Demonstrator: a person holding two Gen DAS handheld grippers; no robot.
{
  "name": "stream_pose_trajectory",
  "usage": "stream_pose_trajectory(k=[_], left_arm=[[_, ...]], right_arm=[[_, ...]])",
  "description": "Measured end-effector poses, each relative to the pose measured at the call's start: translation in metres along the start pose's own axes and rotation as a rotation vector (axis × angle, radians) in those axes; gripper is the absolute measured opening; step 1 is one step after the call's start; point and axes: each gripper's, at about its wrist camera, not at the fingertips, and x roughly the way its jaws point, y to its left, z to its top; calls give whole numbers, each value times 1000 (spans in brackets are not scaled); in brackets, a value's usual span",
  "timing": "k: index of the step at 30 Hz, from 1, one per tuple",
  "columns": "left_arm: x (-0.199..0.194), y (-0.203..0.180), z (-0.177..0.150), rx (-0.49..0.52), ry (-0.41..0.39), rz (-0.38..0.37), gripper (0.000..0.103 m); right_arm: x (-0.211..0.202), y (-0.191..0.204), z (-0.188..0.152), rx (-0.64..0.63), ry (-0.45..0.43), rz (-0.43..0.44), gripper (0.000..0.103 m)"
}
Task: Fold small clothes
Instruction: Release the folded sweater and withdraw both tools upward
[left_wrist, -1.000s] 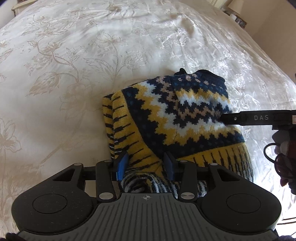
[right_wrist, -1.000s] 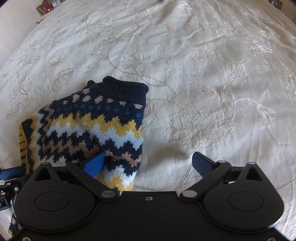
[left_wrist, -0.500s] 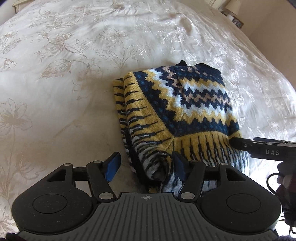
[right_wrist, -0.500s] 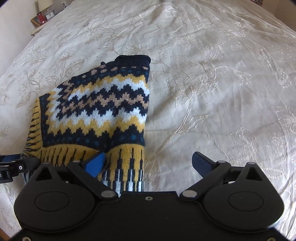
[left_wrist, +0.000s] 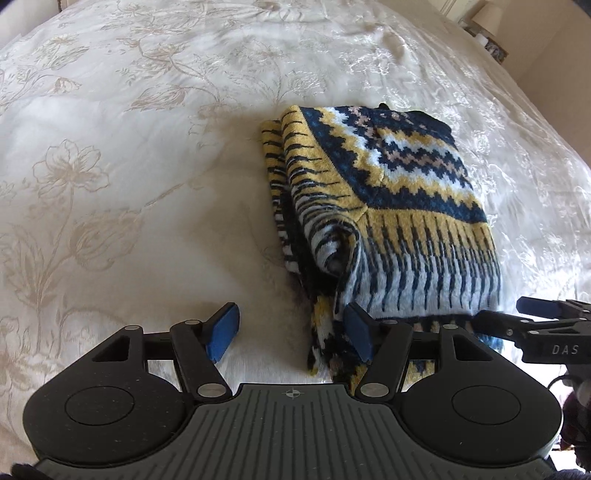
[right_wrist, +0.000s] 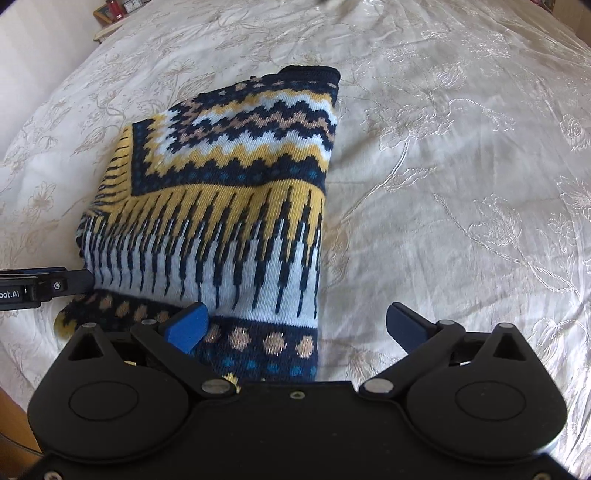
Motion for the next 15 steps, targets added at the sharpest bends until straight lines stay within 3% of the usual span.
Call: stream_pose_trajectory(k=[7, 11, 15], left_arm=[[-34, -21, -13, -41, -47, 50, 63], [-52, -40, -14, -26, -81, 68, 89], [-67, -61, -16, 7, -98, 104, 94]], right_arm=[[-40, -13, -5, 3, -78, 57, 102], [-60, -19, -6, -3, -109, 65, 102], [-78, -25, -8, 2, -150, 90, 102]])
